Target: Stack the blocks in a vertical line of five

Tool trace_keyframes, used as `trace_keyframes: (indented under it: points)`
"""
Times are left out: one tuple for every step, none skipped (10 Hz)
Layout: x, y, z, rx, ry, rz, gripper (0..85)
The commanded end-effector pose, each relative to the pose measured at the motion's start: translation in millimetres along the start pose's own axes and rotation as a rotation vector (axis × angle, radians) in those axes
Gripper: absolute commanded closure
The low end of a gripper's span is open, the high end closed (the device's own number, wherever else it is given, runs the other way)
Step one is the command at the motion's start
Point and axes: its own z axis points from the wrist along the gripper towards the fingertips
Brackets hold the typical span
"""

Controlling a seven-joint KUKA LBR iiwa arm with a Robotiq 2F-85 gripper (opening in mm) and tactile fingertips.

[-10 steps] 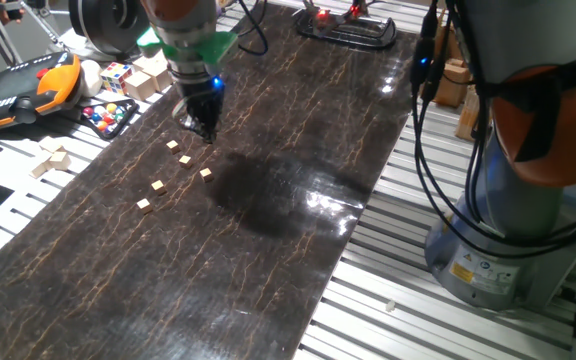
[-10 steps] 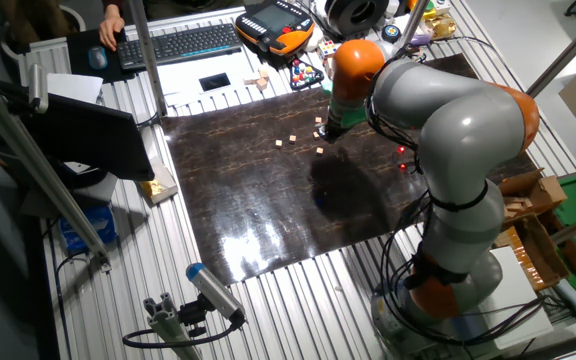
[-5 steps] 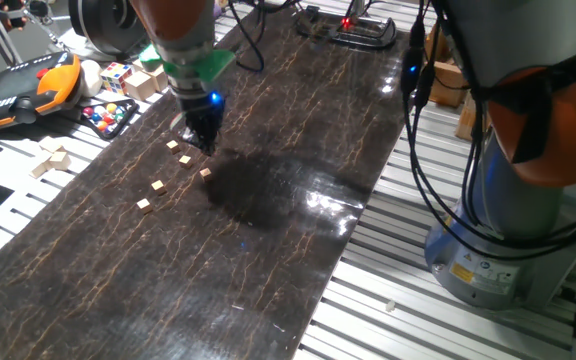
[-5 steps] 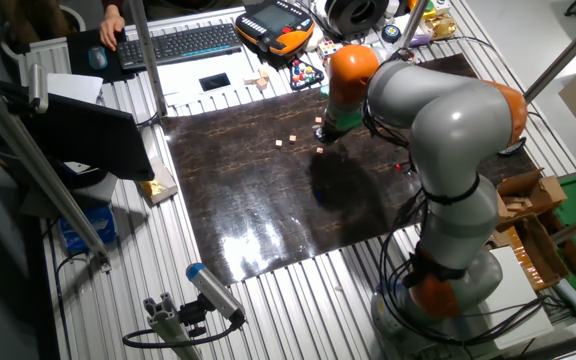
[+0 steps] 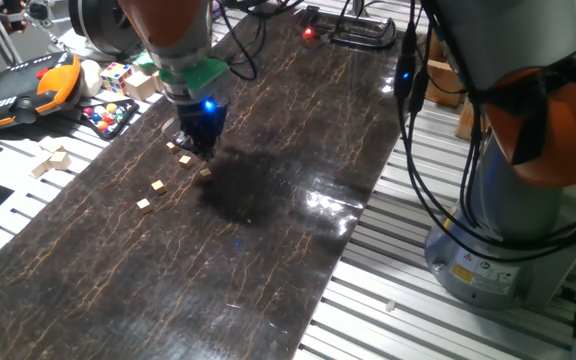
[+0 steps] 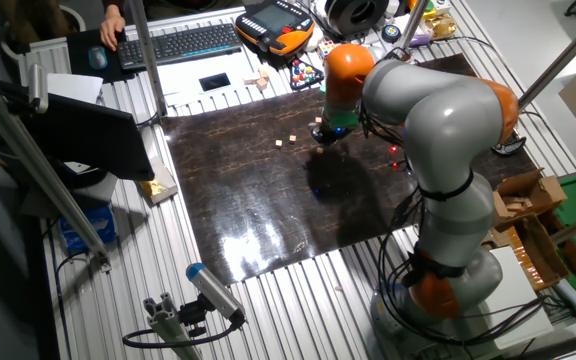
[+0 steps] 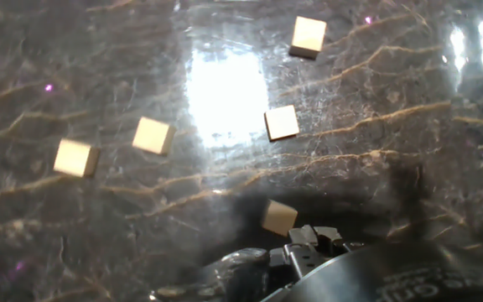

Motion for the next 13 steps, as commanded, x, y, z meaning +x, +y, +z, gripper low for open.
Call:
trace_keyframes:
  points:
    - [-0.3,1.5,1.1,0.000,0.000,0.021,84.3]
    - [-0.8,4.1,1.6,0.000,0.001,0.045,84.3]
    - [-0.9,5.7,1.5,-0.019,0.004,0.079,83.7]
    - [-0.7,7.2,1.5,-0.009,0.000,0.081,75.0]
    - [-0.6,7.5,2.1,-0.009,-0.003,0.087,61.0]
    - [-0.4,7.6,3.8,-0.010,-0.008,0.095,56.0]
    - [0.2,8.1,6.0,-0.012,-0.016,0.115,46.7]
    - [1.3,9.1,7.9,-0.014,-0.022,0.128,44.0]
    - [2.9,10.4,10.3,-0.013,-0.026,0.136,44.3]
    - [4.5,11.7,13.0,-0.013,-0.026,0.144,44.7]
    - [5.8,12.6,15.5,-0.009,-0.027,0.154,45.0]
    - [5.8,12.5,16.9,-0.006,-0.023,0.162,45.0]
    - [5.9,12.2,18.4,-0.006,-0.023,0.167,45.0]
